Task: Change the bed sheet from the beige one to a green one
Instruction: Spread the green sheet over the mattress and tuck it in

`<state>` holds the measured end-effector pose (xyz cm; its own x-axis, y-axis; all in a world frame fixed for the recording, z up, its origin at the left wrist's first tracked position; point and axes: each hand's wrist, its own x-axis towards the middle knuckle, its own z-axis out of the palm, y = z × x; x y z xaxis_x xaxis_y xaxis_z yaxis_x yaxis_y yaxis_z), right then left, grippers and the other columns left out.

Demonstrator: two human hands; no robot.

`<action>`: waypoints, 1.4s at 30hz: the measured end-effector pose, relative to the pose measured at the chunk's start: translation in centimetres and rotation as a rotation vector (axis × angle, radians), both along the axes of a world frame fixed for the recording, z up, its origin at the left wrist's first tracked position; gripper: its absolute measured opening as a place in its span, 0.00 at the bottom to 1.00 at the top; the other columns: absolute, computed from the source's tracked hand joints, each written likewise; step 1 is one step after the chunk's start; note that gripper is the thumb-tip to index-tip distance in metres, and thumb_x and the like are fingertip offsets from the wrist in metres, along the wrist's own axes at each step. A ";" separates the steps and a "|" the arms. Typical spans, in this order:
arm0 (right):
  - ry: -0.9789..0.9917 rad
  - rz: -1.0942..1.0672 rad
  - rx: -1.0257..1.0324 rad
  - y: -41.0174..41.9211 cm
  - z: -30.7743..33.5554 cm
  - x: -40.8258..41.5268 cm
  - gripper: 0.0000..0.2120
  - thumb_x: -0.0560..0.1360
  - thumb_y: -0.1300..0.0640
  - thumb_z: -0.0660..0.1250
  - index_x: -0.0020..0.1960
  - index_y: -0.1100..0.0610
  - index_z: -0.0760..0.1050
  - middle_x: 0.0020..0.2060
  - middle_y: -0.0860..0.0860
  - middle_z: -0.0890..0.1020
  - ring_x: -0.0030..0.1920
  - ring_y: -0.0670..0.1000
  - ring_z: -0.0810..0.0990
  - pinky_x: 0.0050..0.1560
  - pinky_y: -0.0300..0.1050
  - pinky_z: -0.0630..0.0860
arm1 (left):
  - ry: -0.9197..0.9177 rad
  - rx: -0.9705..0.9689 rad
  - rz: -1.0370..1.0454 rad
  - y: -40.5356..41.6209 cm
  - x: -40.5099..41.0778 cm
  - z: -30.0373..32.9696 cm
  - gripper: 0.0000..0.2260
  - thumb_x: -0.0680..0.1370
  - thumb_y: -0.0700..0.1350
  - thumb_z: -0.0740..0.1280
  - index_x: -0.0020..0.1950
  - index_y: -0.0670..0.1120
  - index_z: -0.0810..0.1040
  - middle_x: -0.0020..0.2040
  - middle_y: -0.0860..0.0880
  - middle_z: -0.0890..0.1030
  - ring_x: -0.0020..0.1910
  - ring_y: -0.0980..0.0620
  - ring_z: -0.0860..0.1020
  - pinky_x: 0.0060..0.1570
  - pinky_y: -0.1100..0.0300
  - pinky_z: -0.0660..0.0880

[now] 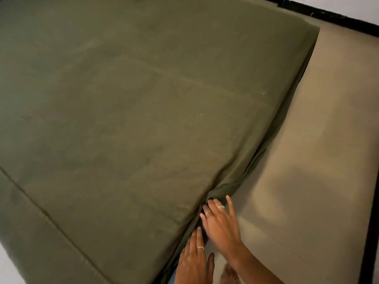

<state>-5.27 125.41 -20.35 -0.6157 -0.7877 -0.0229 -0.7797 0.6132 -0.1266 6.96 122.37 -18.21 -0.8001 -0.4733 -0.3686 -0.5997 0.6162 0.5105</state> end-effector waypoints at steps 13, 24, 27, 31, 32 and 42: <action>-0.325 0.262 0.042 -0.8 2.4 -7.0 0.15 0.73 0.52 0.56 0.42 0.53 0.81 0.41 0.49 0.83 0.53 0.52 0.79 0.67 0.50 0.54 | -0.133 -0.131 -0.057 -3.8 -5.9 3.2 0.15 0.75 0.49 0.56 0.59 0.48 0.75 0.50 0.51 0.80 0.45 0.54 0.82 0.37 0.60 0.76; -1.390 -1.333 -0.839 -0.9 -0.1 -14.3 0.16 0.80 0.53 0.62 0.61 0.64 0.71 0.53 0.61 0.80 0.44 0.54 0.80 0.34 0.44 0.77 | -0.041 -0.406 -0.383 -4.8 -12.3 0.4 0.27 0.75 0.53 0.53 0.73 0.47 0.65 0.73 0.48 0.68 0.71 0.47 0.68 0.64 0.45 0.68; -1.027 -1.061 -0.853 -1.6 0.5 -15.3 0.15 0.79 0.61 0.63 0.63 0.65 0.66 0.52 0.63 0.79 0.34 0.48 0.79 0.27 0.37 0.74 | -0.032 -0.426 -0.394 -5.1 -13.2 0.2 0.30 0.75 0.53 0.53 0.76 0.45 0.58 0.73 0.48 0.68 0.70 0.48 0.69 0.65 0.46 0.67; -0.666 -0.550 -0.826 -2.5 2.0 -17.6 0.21 0.74 0.66 0.68 0.62 0.57 0.63 0.50 0.55 0.74 0.43 0.53 0.81 0.42 0.44 0.80 | -0.014 -0.465 -0.384 -5.5 -14.3 -0.1 0.30 0.77 0.53 0.54 0.77 0.44 0.56 0.73 0.47 0.68 0.71 0.49 0.67 0.70 0.48 0.57; -0.548 -0.400 -0.752 -2.3 1.8 -18.0 0.18 0.74 0.65 0.69 0.60 0.59 0.67 0.50 0.54 0.74 0.47 0.54 0.80 0.46 0.49 0.80 | -0.017 -0.475 -0.387 -5.6 -14.5 -0.2 0.28 0.77 0.54 0.54 0.76 0.43 0.59 0.72 0.46 0.69 0.71 0.48 0.67 0.71 0.48 0.55; -0.107 0.228 0.663 -4.4 3.7 -20.3 0.24 0.80 0.46 0.49 0.67 0.54 0.73 0.69 0.54 0.71 0.72 0.56 0.61 0.73 0.63 0.42 | -0.113 -0.455 -0.488 -5.2 -17.2 -1.7 0.28 0.75 0.57 0.53 0.57 0.38 0.81 0.52 0.44 0.84 0.54 0.51 0.81 0.72 0.53 0.48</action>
